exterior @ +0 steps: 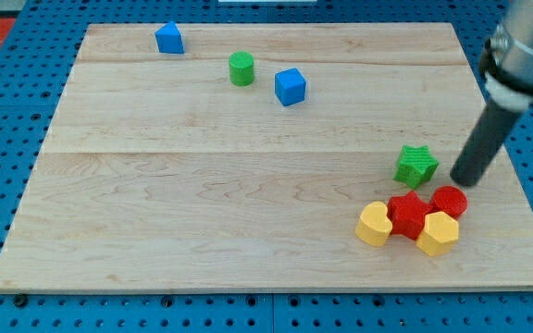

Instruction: Push the green star slightly towards bottom

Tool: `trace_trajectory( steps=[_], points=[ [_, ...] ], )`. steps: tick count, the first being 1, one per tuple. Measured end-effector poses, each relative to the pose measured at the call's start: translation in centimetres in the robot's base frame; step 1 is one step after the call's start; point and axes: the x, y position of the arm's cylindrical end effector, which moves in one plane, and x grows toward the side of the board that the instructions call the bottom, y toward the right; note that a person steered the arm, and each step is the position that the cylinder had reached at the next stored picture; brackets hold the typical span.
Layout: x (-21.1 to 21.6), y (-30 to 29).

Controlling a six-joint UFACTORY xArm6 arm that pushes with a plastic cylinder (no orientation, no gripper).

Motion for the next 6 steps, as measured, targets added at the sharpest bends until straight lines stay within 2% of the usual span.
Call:
trace_trajectory(
  steps=[1,3,4,5,6],
  points=[
    [-0.5,-1.9],
    [-3.5,1.9],
    [-4.1,-2.0],
    [1.6,0.3],
    [5.8,10.1]
  ],
)
